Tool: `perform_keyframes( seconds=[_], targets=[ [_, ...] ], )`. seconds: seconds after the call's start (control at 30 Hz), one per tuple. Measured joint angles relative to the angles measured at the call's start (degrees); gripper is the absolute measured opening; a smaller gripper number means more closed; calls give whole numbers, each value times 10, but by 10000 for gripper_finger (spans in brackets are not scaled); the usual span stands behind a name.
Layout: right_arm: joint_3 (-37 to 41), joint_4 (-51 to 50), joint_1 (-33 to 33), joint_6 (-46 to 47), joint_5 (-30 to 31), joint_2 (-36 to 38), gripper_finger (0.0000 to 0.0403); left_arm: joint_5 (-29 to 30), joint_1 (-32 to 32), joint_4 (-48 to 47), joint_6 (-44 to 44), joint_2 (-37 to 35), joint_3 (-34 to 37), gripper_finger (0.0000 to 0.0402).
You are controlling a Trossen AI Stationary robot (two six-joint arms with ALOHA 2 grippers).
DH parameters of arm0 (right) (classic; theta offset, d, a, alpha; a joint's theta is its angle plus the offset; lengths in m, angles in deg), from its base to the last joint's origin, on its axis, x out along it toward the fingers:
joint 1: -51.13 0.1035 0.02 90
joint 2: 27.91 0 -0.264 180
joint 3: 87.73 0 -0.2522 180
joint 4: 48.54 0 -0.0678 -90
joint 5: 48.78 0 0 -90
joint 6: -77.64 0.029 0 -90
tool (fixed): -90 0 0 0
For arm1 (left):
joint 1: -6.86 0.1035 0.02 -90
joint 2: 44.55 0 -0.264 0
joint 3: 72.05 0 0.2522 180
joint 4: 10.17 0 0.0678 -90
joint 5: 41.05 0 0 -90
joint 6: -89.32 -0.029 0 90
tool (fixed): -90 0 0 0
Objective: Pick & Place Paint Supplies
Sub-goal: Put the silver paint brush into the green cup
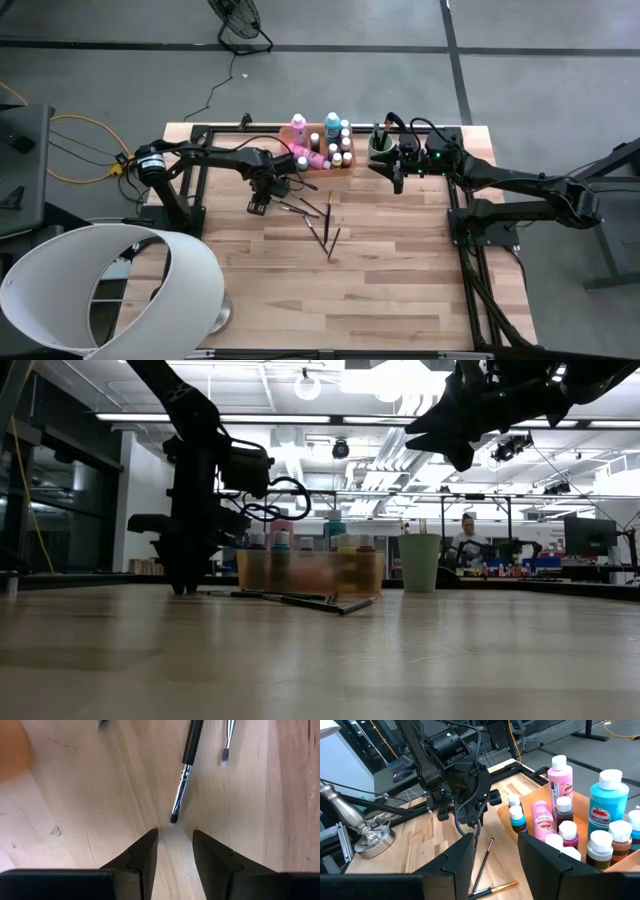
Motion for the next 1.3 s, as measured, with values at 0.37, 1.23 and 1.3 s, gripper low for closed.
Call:
perform_keyframes(
  seconds=[0.37,1.23,1.3],
  targets=[
    [0,0,0,12,0,0,148,6,-9,-1,0,0,0,95],
    [0,-21,0,13,-2,0,148,26,-45,17,-19,-1,-1,170],
    [0,-25,0,13,-3,0,148,25,-45,21,-20,-1,-1,171]
  ],
)
